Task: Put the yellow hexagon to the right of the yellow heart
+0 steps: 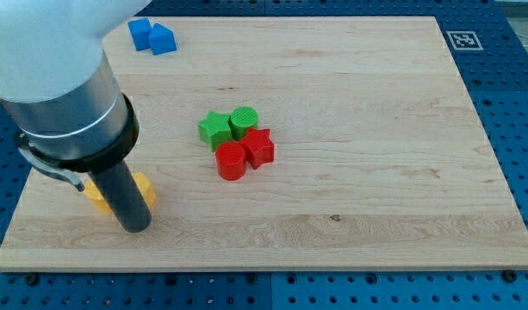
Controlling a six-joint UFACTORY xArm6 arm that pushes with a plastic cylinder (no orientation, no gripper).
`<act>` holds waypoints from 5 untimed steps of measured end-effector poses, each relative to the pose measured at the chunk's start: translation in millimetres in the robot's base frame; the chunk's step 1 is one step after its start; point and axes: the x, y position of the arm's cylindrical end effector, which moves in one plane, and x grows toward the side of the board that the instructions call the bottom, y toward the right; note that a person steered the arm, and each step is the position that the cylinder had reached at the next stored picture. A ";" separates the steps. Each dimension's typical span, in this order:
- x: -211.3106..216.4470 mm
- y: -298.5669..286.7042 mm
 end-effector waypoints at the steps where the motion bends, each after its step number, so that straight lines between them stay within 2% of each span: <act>1: 22.0 -0.6; 3: 8.5 -24.6; 4: 21.6 -25.1; 5: 32.3 -56.6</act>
